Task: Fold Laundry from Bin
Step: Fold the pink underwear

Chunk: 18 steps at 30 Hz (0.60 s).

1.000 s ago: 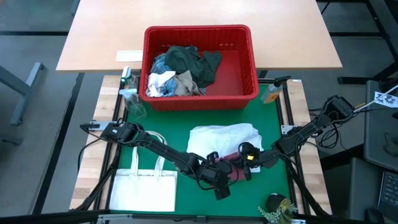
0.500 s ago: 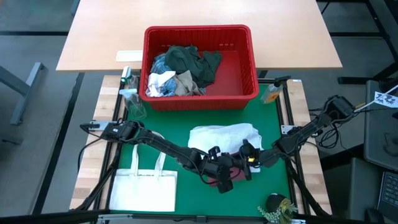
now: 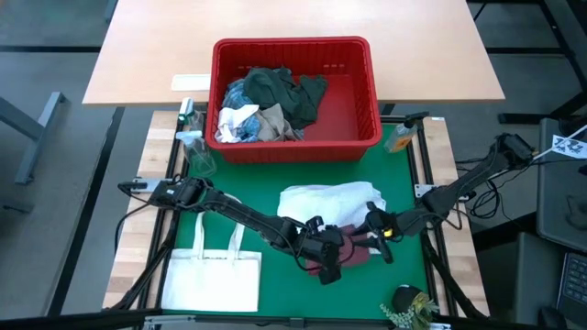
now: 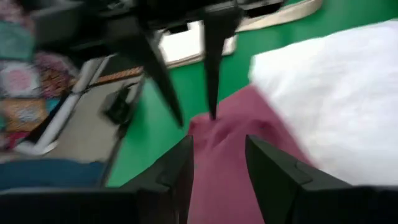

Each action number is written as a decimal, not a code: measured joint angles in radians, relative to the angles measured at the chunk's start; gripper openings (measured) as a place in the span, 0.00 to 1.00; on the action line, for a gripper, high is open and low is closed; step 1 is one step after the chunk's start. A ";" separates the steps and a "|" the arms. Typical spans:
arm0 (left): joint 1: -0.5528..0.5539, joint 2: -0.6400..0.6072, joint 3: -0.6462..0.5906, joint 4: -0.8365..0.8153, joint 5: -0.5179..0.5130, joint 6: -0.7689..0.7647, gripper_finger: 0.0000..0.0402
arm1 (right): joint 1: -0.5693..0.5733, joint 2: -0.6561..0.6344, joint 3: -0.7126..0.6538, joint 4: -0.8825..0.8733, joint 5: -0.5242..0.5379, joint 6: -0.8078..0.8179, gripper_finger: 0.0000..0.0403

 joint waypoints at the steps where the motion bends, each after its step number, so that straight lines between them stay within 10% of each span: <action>1: -0.001 0.000 -0.001 -0.009 0.022 -0.013 0.28 | 0.000 -0.007 0.000 -0.017 -0.044 0.000 0.36; 5: -0.011 0.000 -0.001 -0.053 0.119 -0.074 0.28 | 0.001 -0.001 0.000 -0.146 -0.110 -0.006 0.36; 13: -0.050 0.000 -0.001 -0.172 0.144 -0.149 0.28 | -0.001 0.060 -0.001 -0.241 0.165 0.000 0.36; 18: -0.074 0.000 -0.001 -0.306 0.189 -0.215 0.28 | -0.001 0.045 -0.001 -0.206 0.145 0.000 0.36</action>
